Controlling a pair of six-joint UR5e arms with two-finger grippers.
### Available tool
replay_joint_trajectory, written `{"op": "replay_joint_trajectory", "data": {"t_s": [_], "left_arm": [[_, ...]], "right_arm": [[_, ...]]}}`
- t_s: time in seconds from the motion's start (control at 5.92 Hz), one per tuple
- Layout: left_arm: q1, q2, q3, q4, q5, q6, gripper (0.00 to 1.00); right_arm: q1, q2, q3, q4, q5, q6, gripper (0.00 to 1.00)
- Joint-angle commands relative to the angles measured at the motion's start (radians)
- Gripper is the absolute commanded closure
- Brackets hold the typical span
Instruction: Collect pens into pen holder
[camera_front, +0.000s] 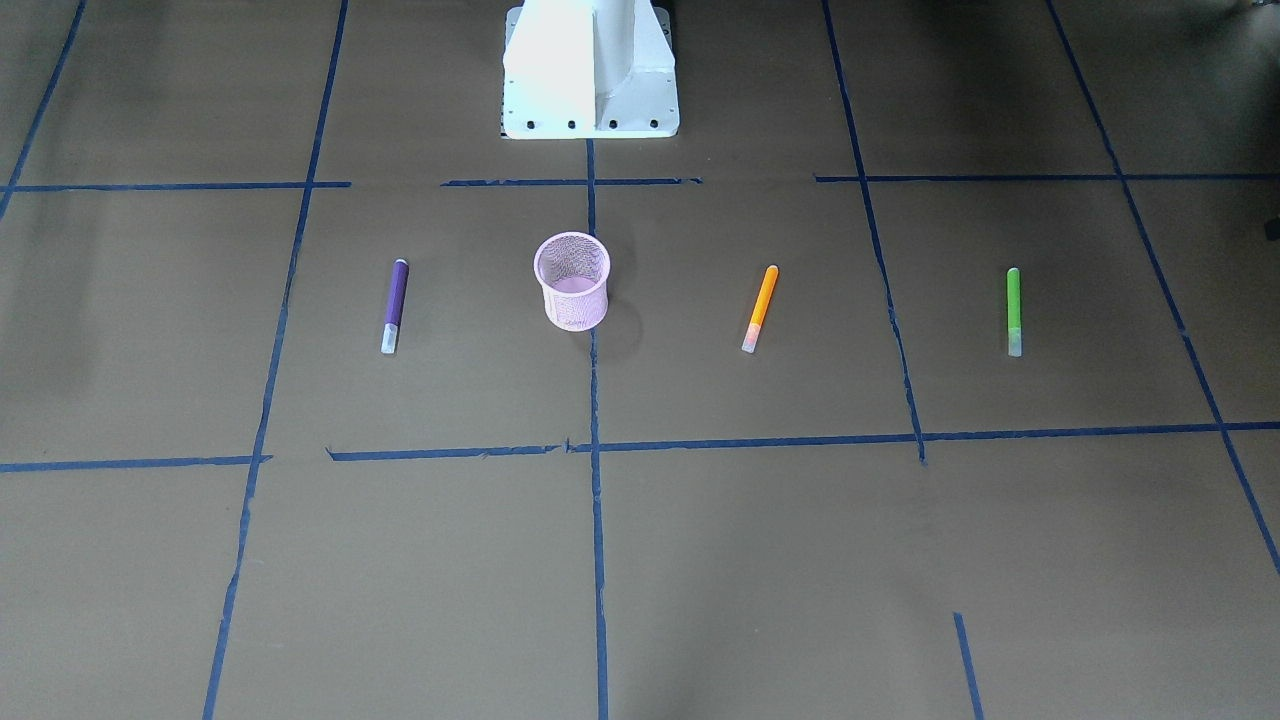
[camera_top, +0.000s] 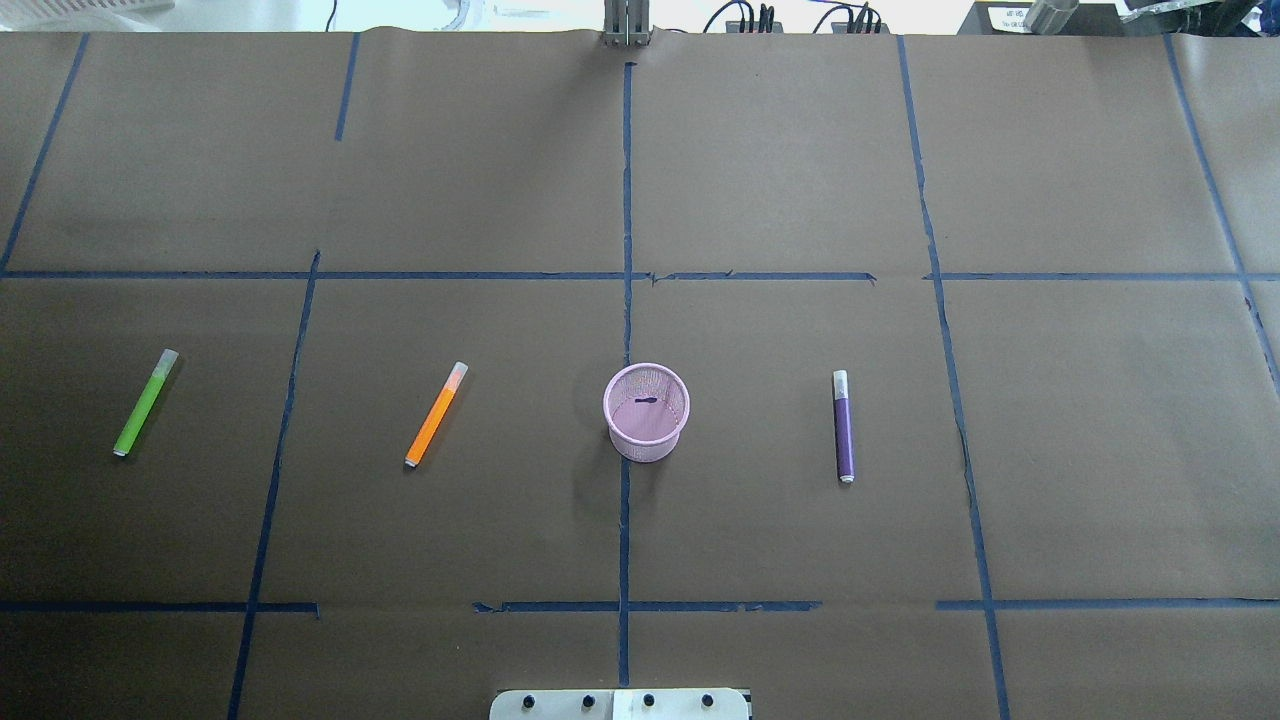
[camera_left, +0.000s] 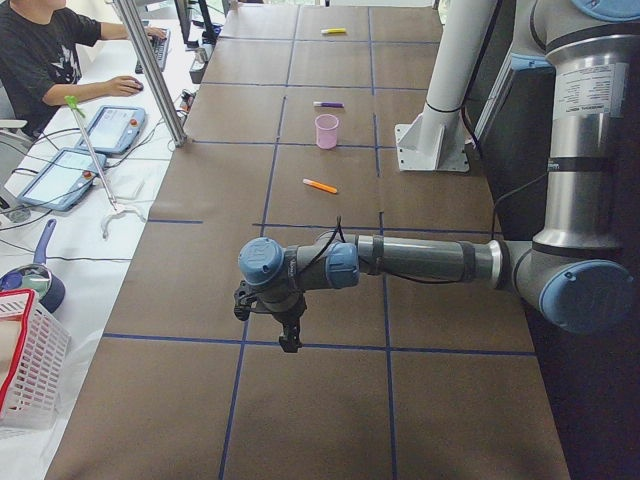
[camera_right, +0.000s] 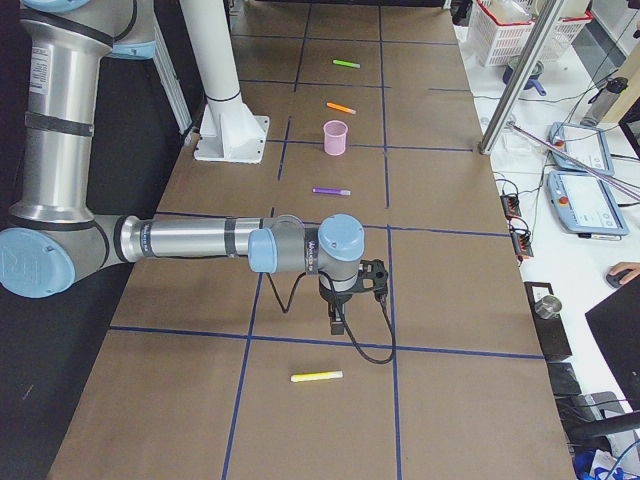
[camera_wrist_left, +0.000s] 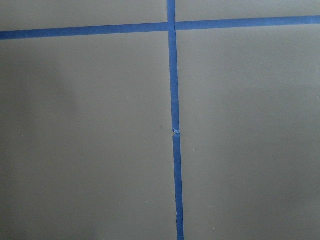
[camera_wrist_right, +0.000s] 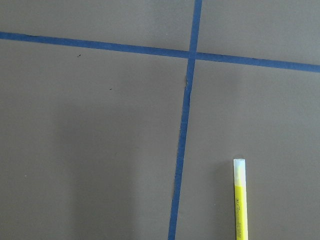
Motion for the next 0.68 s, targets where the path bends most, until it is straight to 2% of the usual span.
{"op": "replay_joint_trajectory", "data": {"t_s": [0.0,0.51], "left_arm": [[0.000,0.001,-0.003,-0.002,0.001,0.001,0.00],[0.000,-0.004,-0.009,-0.005,0.006,0.001,0.00]], "right_arm": [[0.000,0.000,0.000,0.000,0.000,0.001,0.00],[0.001,0.002,0.002,0.002,-0.005,-0.009,0.00]]}}
